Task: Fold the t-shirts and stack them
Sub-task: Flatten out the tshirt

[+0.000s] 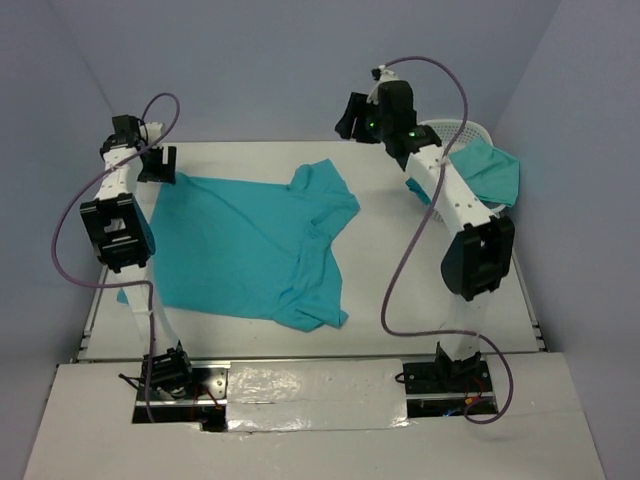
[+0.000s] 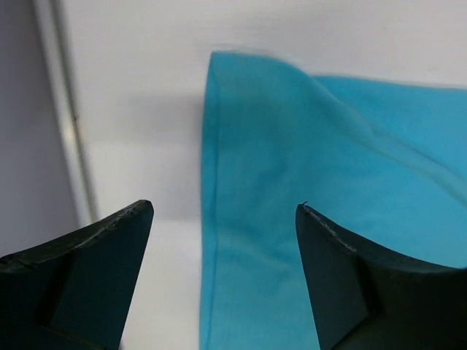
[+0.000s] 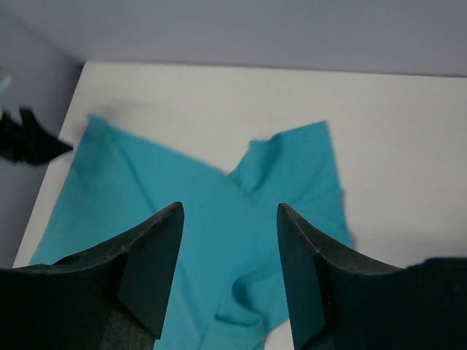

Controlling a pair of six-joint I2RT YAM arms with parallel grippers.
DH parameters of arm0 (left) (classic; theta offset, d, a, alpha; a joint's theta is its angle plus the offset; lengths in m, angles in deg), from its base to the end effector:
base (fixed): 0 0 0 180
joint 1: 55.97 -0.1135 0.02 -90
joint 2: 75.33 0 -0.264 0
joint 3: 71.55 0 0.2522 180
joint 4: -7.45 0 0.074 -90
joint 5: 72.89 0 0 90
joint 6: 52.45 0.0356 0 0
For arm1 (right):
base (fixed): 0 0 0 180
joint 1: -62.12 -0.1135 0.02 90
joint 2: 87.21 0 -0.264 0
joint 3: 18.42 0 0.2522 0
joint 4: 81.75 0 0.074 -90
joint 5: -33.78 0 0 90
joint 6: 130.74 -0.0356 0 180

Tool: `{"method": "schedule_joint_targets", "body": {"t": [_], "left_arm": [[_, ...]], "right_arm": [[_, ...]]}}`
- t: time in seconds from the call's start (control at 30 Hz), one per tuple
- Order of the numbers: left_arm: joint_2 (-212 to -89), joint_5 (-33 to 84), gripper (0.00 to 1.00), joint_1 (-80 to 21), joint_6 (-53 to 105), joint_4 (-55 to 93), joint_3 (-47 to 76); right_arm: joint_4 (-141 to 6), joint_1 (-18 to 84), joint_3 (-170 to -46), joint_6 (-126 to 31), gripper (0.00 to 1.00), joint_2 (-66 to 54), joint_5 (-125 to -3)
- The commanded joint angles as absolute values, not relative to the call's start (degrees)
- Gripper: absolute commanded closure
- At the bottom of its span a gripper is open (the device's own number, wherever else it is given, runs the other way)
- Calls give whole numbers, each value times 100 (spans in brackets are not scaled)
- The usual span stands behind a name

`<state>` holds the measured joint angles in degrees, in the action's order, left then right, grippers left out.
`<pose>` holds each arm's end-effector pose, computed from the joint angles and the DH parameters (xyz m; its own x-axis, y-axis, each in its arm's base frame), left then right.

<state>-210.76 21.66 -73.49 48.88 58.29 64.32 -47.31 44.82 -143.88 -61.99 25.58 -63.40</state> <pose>0.5063 0.1569 0.2163 -0.7699 -0.0377 -0.6370 -0.1026 0.9926 0.0653 0.4473 0.1440 0.3717 -0.4771 0.2280 -0.8487 -0.2499 0.8907 0.3798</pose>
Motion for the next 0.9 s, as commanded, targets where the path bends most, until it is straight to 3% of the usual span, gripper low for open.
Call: {"method": "schedule_joint_targets", "body": {"t": [0.0, 0.37, 0.7, 0.83, 0.87], "left_arm": [[-19901, 2475, 9, -7697, 4861, 6251, 6141], [-18309, 1737, 13, -8435, 5592, 5700, 2408], [-18413, 1411, 14, -8594, 5777, 5110, 1191], [-18457, 1508, 14, -8594, 5680, 5109, 1094], [-18466, 1526, 14, -8594, 5663, 5109, 1077]], "right_arm": [[-4022, 3779, -13215, -5620, 40, 2442, -6640], [-4066, 2733, -11340, -6131, 38, 2046, -5747], [-3951, 2345, -10330, -6368, 32, 2318, -5060], [-4022, 2301, -10030, -6552, 39, 2546, -5139], [-4031, 2310, -9995, -6657, 55, 2581, -5104]]}}
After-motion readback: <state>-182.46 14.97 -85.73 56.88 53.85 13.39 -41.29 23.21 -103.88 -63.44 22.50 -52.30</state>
